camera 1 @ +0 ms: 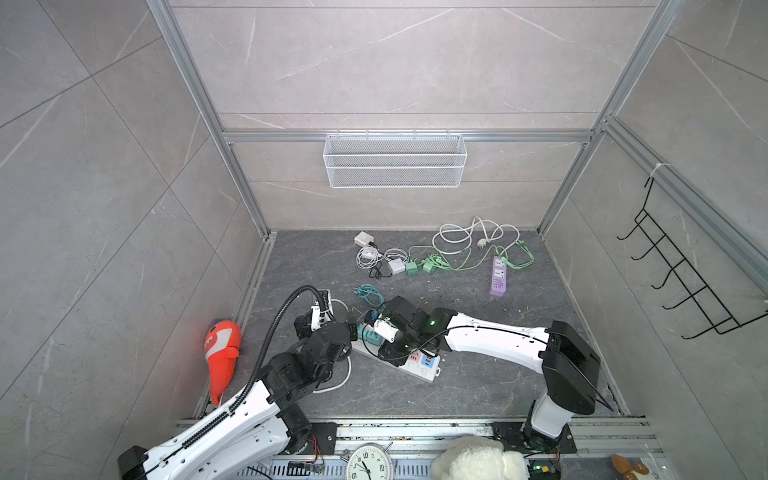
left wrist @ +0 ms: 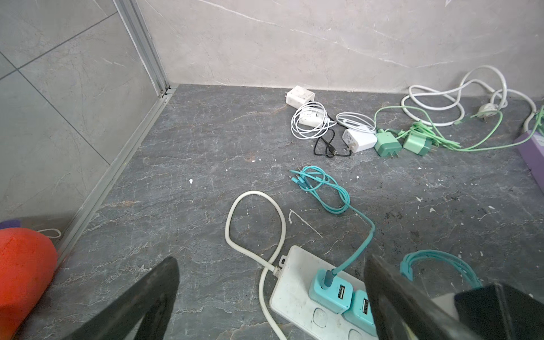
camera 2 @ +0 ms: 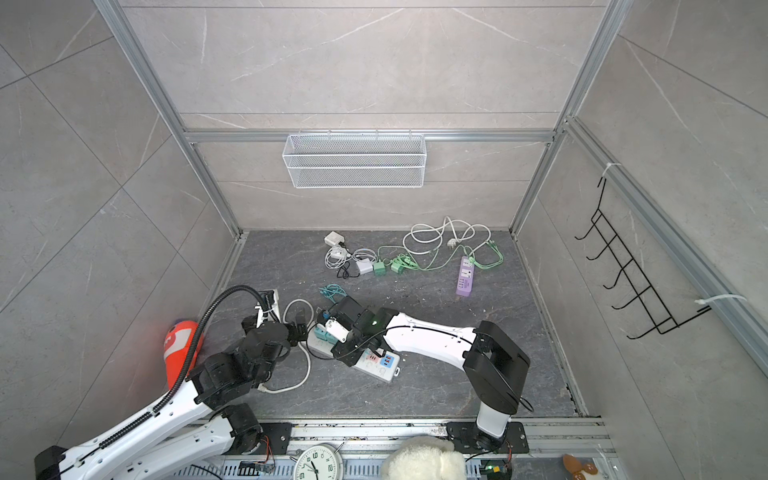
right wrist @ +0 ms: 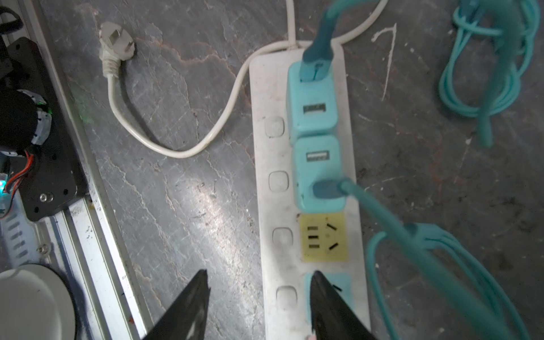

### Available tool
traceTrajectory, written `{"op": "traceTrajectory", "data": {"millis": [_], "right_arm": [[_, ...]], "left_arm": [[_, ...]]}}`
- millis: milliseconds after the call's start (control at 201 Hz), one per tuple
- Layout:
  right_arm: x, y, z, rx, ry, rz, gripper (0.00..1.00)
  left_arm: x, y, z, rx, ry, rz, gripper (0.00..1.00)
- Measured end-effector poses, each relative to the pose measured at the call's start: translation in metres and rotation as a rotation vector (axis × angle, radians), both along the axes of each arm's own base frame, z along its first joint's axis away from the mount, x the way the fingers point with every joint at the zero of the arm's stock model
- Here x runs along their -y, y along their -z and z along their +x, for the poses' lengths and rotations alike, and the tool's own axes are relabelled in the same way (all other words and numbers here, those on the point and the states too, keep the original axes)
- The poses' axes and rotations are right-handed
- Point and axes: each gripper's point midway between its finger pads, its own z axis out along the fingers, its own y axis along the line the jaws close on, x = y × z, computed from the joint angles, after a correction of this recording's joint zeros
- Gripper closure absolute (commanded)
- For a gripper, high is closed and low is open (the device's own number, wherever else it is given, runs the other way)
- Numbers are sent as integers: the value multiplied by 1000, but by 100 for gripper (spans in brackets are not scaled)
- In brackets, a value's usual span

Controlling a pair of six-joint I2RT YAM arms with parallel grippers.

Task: Insert the plug
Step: 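Open the right gripper and lift away while the left gripper reaches toward the far chargers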

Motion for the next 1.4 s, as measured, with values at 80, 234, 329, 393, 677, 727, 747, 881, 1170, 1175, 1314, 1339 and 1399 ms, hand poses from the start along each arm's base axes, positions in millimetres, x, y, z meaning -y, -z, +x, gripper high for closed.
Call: {"op": "traceTrajectory", "data": {"millis": [80, 234, 329, 393, 677, 727, 747, 881, 1170, 1175, 1314, 1339, 1399], "right_arm": [[7, 11, -5, -23, 4, -27, 44], [13, 25, -5, -38, 21, -69, 45], [14, 35, -1, -42, 27, -108, 46], [14, 37, 7, -37, 29, -129, 47], [1, -1, 80, -66, 20, -12, 53], [-2, -9, 95, -74, 14, 20, 53], [-2, -11, 100, -75, 14, 29, 53], [-6, -14, 106, -112, -23, 54, 54], [14, 16, 62, -238, -58, -5, 53], [15, 17, 61, -239, -57, -7, 53], [42, 15, 41, -244, -21, -34, 51], [46, 12, 39, -236, -13, -30, 51], [53, 0, 37, -206, 3, -14, 50]], "left_arm": [[1, -1, 6, -9, -1, -8, 0], [-3, -2, 25, -34, -27, -38, 0], [-4, 4, 35, -58, -32, -45, 0], [-5, 9, 39, -77, -30, -44, 0], [-21, 29, 67, -150, -72, -100, 0], [-25, 33, 75, -171, -85, -107, 0], [-26, 34, 79, -177, -92, -109, 0], [-25, 36, 104, -198, -107, -121, 0], [-3, 53, 170, -237, -86, -135, 0], [-3, 54, 171, -238, -86, -134, 0], [9, 78, 213, -301, -73, -127, 0], [12, 82, 222, -312, -71, -129, 0], [17, 90, 245, -325, -71, -133, 1]]}}
